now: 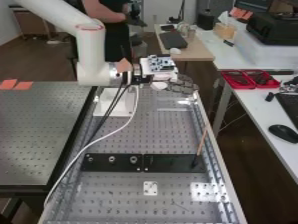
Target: Grab the drill bit and place it in the clear container
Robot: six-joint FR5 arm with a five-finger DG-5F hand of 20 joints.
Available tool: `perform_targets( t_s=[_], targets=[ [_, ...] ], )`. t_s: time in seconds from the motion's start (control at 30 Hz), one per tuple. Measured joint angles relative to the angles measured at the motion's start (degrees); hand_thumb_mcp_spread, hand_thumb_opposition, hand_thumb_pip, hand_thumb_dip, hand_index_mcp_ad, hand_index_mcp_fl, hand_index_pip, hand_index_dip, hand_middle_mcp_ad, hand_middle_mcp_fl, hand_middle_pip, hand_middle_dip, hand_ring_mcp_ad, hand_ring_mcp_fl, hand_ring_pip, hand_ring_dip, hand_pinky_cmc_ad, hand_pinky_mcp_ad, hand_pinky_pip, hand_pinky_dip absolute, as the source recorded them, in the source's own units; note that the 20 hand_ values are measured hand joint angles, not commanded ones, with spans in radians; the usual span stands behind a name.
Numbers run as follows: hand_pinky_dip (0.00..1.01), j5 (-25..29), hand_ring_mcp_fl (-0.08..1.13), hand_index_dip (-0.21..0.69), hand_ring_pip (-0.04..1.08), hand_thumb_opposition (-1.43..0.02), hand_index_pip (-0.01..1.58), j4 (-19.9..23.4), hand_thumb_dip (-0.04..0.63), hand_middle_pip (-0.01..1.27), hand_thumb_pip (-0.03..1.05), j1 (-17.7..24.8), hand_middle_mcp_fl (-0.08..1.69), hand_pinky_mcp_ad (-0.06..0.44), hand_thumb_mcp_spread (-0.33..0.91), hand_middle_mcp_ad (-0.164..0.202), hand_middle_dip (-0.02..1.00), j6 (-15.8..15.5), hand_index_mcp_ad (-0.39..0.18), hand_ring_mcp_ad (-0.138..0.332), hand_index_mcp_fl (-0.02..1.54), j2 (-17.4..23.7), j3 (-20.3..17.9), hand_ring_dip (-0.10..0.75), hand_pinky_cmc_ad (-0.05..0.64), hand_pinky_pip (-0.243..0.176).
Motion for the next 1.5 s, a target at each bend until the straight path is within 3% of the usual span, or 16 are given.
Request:
perform_targets(
  t_s=[0.53,0.6,0.63,0.7,0.87,1.2,1.5],
  targets=[
    [0.18,2.1,0.08,0.112,0.08,-1.06,1.05,-1.7,0.284,0.14,0.51,-0.1,0.27,0.169,0.51,0.075,0.15,-0.7,-0.113,0.215,0.89,-2.3,1.0,-0.012,0.255,-0.091],
    [0.18,2.1,0.08,0.113,0.09,-1.05,0.98,-2.7,0.29,0.14,0.55,-0.1,0.25,0.169,0.5,0.075,0.15,-0.9,-0.117,0.215,0.86,-2.3,1.3,-0.012,0.255,-0.091],
    [0.18,2.1,0.08,0.124,0.09,-1.03,0.9,-3.5,0.286,0.14,0.56,-0.1,0.21,0.169,0.48,0.075,0.15,-1.0,-0.117,0.215,0.79,-2.4,1.5,-0.012,0.255,-0.091],
    [0.18,1.9,0.07,0.094,0.08,-0.98,0.65,-4.3,0.286,0.14,0.56,-0.1,0.16,0.166,0.43,0.075,0.15,-1.3,-0.115,0.215,0.47,-2.5,1.9,-0.012,0.255,-0.094],
    [0.19,1.6,0.04,0.105,0.07,-0.88,0.3,-5.8,0.274,0.13,0.56,-0.3,0.07,0.169,0.34,0.075,0.15,-1.6,-0.112,0.215,0.16,-2.5,2.5,-0.012,0.253,-0.098],
    [0.21,2.0,0.01,0.155,0.07,-0.82,0.14,-5.2,0.255,0.13,0.6,-0.6,0.0,0.164,0.3,0.075,0.15,-1.7,-0.087,0.215,0.07,-1.4,1.9,-0.012,0.251,-0.12],
    [0.22,2.9,0.01,0.164,0.07,-0.8,0.13,-3.6,0.253,0.13,0.6,-2.1,0.0,0.164,0.3,0.077,0.15,-2.7,-0.087,0.215,0.07,3.9,-0.4,-0.012,0.251,-0.124]
  ],
)
